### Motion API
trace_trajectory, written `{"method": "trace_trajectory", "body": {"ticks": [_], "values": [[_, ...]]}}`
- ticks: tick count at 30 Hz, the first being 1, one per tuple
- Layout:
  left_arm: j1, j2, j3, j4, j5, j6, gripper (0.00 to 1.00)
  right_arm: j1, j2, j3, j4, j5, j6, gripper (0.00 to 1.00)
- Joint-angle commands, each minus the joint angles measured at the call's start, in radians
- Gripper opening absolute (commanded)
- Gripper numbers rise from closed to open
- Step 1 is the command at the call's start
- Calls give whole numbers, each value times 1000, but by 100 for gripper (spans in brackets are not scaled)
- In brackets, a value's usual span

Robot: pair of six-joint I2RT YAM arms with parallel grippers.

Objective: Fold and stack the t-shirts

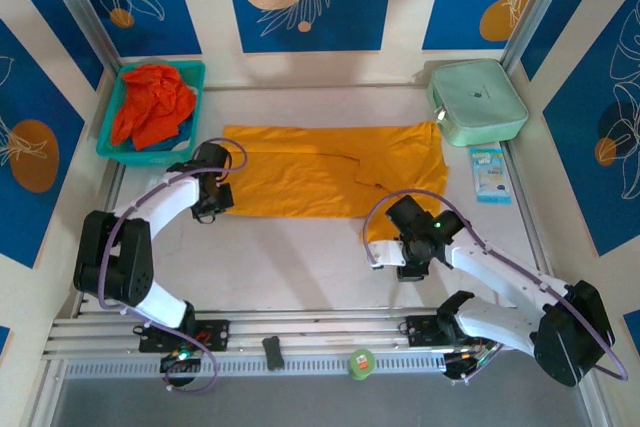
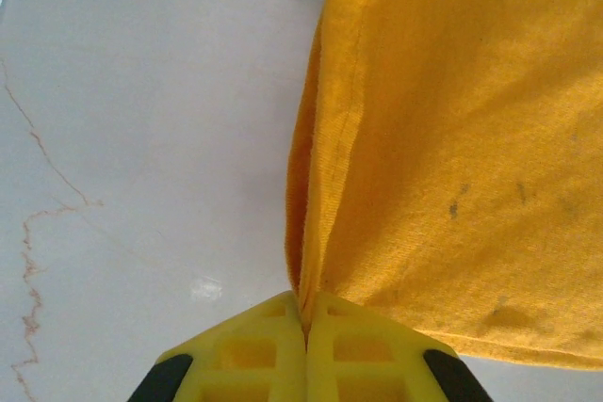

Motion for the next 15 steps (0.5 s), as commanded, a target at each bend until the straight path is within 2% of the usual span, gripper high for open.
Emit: {"method": "trace_trajectory", "body": {"ticks": [1,15], "values": [[-5,-19,-16,-21,-26,21,0,-21,20,-11,64,-14,-43,50],[-5,-69,-36,19,-18,-17,0,-72,248,1,96,53,-72,48]]}}
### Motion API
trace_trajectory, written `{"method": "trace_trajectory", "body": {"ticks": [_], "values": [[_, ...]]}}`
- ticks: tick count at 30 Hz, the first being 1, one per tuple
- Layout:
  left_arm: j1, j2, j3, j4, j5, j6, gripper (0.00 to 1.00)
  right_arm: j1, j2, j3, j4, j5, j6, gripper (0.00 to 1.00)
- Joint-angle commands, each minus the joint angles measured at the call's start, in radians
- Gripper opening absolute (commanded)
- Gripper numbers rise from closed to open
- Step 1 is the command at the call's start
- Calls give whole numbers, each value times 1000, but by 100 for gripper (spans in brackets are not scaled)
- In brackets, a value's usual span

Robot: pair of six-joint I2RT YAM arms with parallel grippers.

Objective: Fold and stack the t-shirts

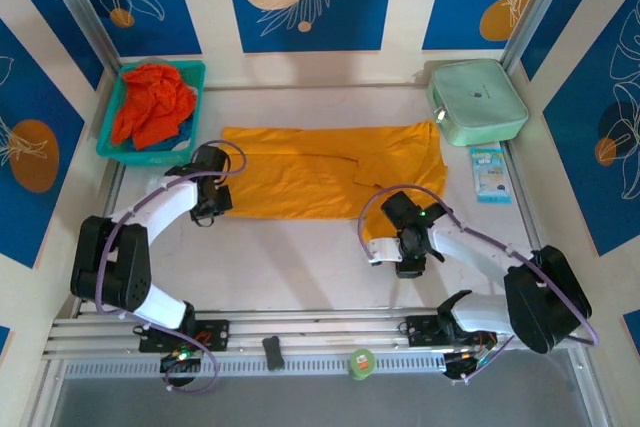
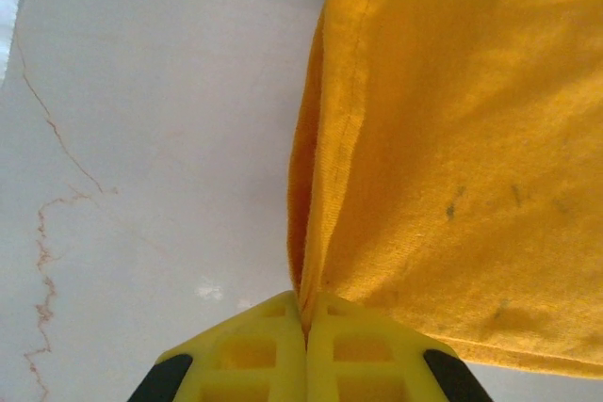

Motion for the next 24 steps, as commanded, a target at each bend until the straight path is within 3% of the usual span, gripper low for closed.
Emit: {"method": "trace_trajectory", "body": {"ticks": [1,6,12,15,19,24], "values": [[-5,-37,-6,7,-11,-16,0,-6,42,7,-8,27,-25,47],[-5,-47,-9,14,-15,-18,0,-14,103,11,32,51,-14,43],[-4,-42,-12,15,-18,-13,0,-18,160,40,83,87,0,18],[-6,-44,-17,14,-18,-14,0,-16,175,66,71,94,4,0],[-3,-57,-38,9,-8,-20,0,-4,142,74,9,96,2,0],[-5,-102,-76,-9,5,-41,0,26,-16,16,-74,100,-9,0]]}}
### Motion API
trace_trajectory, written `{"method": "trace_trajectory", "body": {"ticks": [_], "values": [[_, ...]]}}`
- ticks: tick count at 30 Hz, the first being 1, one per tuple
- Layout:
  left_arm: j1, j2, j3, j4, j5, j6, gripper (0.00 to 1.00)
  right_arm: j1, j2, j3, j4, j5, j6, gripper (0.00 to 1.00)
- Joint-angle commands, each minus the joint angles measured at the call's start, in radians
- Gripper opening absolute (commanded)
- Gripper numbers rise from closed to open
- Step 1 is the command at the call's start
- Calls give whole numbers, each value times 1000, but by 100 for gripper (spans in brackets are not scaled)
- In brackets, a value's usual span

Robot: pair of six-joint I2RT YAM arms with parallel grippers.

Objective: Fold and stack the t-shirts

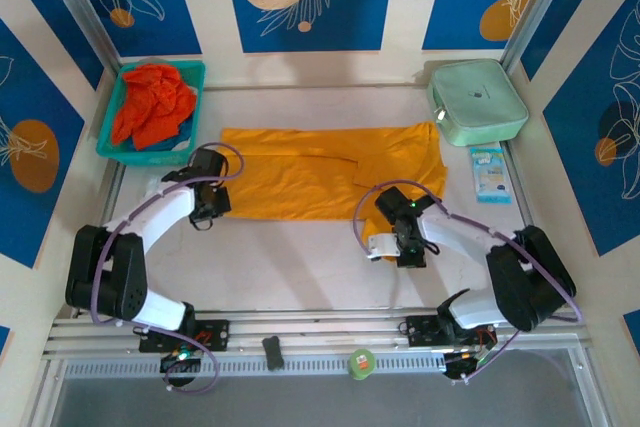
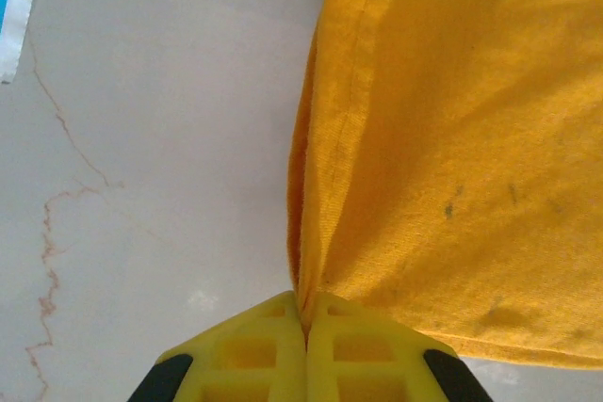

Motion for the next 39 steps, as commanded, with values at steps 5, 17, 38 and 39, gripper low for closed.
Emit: {"method": "trace_trajectory", "body": {"ticks": [5,17,38,39], "values": [[-5,-99,-71,-55,16,-52,0,42,-325,-101,-166,15,-23,0],[-5,-173,-135,-128,31,-134,0,80,-655,-98,-197,51,0,0],[11,-14,170,-248,-78,-63,0,-108,-225,272,164,89,-132,0],[17,3,184,-246,-81,-57,0,-130,-203,289,179,76,-144,0]]}}
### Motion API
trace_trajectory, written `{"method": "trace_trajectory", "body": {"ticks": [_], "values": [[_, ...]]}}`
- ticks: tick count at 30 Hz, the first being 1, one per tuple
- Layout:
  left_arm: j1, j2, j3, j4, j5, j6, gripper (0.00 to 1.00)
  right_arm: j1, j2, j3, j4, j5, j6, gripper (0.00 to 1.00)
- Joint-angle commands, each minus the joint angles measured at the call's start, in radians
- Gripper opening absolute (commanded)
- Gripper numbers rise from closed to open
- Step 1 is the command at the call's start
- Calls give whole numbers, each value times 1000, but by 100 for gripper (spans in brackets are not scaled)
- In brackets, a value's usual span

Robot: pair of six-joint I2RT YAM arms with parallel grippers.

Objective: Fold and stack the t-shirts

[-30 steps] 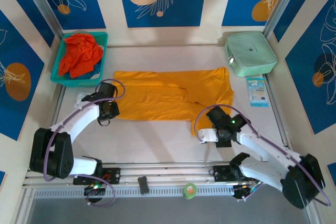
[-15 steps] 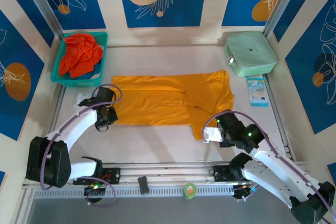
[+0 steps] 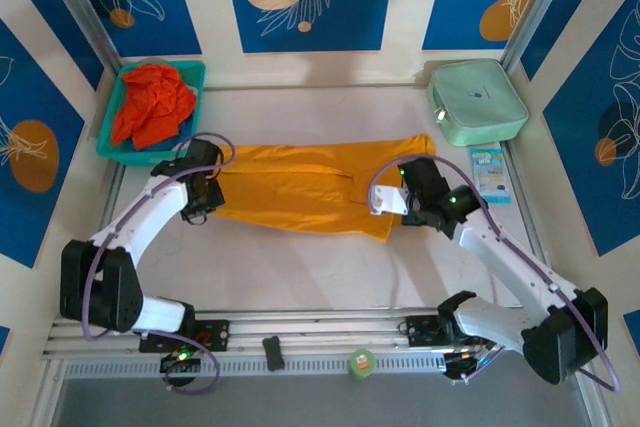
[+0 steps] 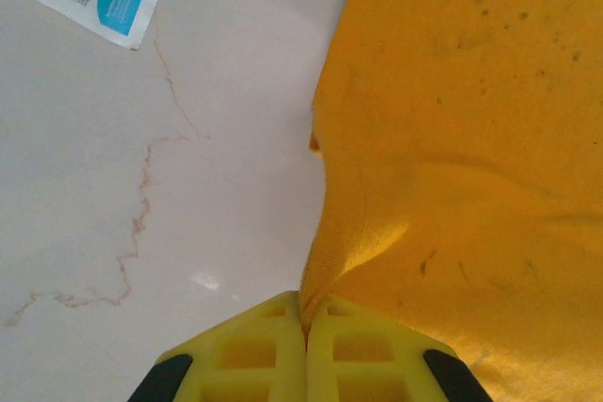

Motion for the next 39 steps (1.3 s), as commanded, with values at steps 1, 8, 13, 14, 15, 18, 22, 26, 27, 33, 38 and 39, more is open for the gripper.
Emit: {"method": "trace_trajectory", "body": {"ticks": [1,8,13,14,15,18,22,26,27,33,38,39], "values": [[16,50,55,-21,-32,30,0,-59,53,69,80,-61,-63,0],[44,185,166,-22,-56,65,0,-171,204,163,152,-159,-114,0],[56,300,250,-26,-62,84,0,-214,333,230,192,-199,-123,0],[56,320,263,-26,-63,86,0,-219,357,244,198,-204,-124,0],[58,340,277,-26,-65,89,0,-223,385,260,202,-208,-128,0],[60,389,307,-27,-82,92,0,-237,459,303,220,-212,-133,0],[65,436,333,-30,-98,93,0,-249,536,354,229,-211,-141,0],[67,476,352,-28,-101,94,0,-255,590,388,238,-212,-146,0],[67,486,356,-28,-102,94,0,-255,602,395,241,-210,-145,0],[68,519,354,-20,-112,92,30,-263,667,429,267,-213,-106,0],[67,518,349,-19,-128,86,41,-279,734,476,284,-223,-2,0],[68,517,348,-20,-131,86,42,-284,751,483,290,-225,24,0]]}}
